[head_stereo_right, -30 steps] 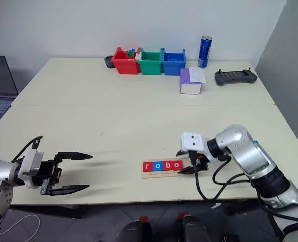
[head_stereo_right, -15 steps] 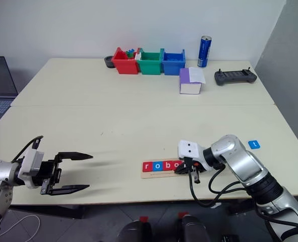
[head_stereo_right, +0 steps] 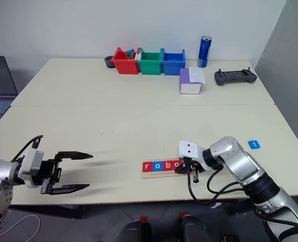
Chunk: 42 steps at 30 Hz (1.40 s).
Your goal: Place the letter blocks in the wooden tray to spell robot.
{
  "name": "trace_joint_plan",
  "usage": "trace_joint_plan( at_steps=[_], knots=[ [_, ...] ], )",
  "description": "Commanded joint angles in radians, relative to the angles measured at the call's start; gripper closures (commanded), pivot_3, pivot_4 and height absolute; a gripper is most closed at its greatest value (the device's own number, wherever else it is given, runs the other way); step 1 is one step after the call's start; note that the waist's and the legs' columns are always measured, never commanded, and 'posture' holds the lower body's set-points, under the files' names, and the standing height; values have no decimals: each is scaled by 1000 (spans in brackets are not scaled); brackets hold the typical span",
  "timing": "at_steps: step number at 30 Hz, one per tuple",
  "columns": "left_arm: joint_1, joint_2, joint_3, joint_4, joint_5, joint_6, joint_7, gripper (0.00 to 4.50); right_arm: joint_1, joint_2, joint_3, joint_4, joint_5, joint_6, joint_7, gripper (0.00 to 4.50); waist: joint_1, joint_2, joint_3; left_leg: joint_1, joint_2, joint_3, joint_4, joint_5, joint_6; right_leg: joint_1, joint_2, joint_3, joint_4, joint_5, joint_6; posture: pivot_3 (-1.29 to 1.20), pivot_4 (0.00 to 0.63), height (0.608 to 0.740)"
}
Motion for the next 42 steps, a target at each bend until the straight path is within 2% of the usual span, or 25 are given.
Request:
trace_joint_plan(
  at_steps=[1, 12, 18, 25, 29, 31, 34, 37, 42],
  knots=[
    [-25, 7, 4, 7, 3, -2, -6, 0, -10, 7, -17, -6, 1, -13, -19, 4462, 0, 0, 0, 0, 0, 0, 0, 0, 0, 0, 0, 0, 0, 0, 0, 0, 150, 740],
    [-31, 19, -8, 11, -7, -4, -6, 0, -2, -24, -110, -144, 135, 91, -3, 4462, 1, 0, 0, 0, 0, 0, 0, 0, 0, 0, 0, 0, 0, 0, 0, 0, 150, 740],
    [-17, 22, -1, 8, -9, -5, -6, 0, 14, -93, -115, -46, 76, 24, -36, 4462, 1, 0, 0, 0, 0, 0, 0, 0, 0, 0, 0, 0, 0, 0, 0, 0, 150, 740],
    [-19, 17, 1, 9, -8, -6, -6, 0, -11, -58, -97, 25, 53, -15, -55, 4462, -2, 0, 0, 0, 0, 0, 0, 0, 0, 0, 0, 0, 0, 0, 0, 0, 150, 740],
    [-29, 22, -4, 22, -10, -7, -6, 0, 0, -98, -247, 22, 107, 63, -104, 4462, 1, 0, 0, -1, 0, 0, 0, 0, 0, 0, 0, 0, 0, 0, 0, 0, 150, 740],
    [-47, 18, -16, 44, -4, -14, -6, 0, 28, -106, -377, 27, 135, 101, -187, 4462, 5, 0, 0, -1, -1, 0, 0, 0, 0, 0, 0, 0, 0, 0, 0, 0, 150, 740],
    [-86, 0, -39, 68, 5, -18, -6, 0, 88, -58, -630, 32, 188, 167, -371, 3927, 19, 0, 0, -1, -1, 0, 0, 0, 0, 0, -1, 0, -1, 0, 0, 0, 150, 740],
    [-115, -11, -70, 74, 0, -14, -6, 0, 245, -50, -788, -24, 173, 161, -481, 2874, 28, -2, -1, -1, -1, 0, -1, 0, 0, 0, -1, 0, -1, 0, -1, 0, 150, 740],
    [-156, -2, -119, 110, -5, -21, -6, 0, 387, -39, -891, -27, 179, 138, -563, 1117, 24, 0, 0, -1, -1, 1, 0, 0, -1, 0, -1, 2, -1, 0, -1, 0, 150, 740]
  ],
)
